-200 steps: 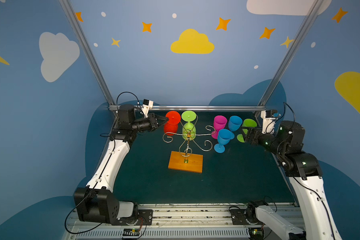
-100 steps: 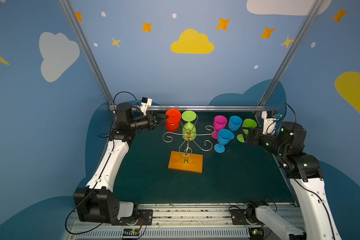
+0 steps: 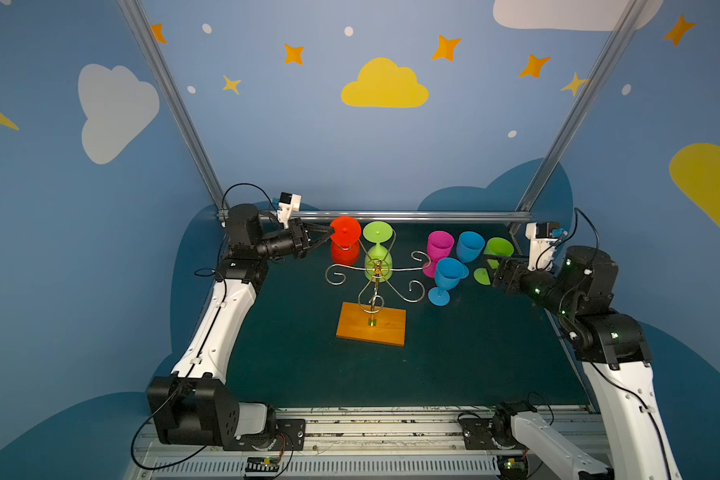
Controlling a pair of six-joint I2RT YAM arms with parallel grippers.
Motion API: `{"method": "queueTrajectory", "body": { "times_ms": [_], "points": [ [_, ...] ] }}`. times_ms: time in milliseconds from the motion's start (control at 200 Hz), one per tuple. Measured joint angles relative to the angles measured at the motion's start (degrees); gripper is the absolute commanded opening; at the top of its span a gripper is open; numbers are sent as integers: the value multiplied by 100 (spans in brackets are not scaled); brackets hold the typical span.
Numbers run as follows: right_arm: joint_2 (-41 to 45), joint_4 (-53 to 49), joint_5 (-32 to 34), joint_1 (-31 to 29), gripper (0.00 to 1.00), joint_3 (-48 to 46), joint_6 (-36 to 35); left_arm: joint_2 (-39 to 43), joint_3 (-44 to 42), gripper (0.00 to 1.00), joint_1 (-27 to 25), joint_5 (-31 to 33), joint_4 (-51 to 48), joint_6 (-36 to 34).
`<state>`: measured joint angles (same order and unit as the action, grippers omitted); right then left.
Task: Take the wine glass off the wine glass rack
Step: 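Lift the red glass up off the rack with the left gripper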
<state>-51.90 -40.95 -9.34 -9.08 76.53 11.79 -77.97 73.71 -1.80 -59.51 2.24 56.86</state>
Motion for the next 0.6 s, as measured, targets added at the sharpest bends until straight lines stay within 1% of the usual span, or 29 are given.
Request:
{"method": "queueTrajectory", "body": {
  "times_ms": [426,601],
  "points": [
    [157,-42,-15,0,80,0,-2,-273,236,3,-332,92,33,-9],
    [212,-44,-15,0,79,0,-2,-107,205,3,-350,79,-201,-280]
  ]
}}
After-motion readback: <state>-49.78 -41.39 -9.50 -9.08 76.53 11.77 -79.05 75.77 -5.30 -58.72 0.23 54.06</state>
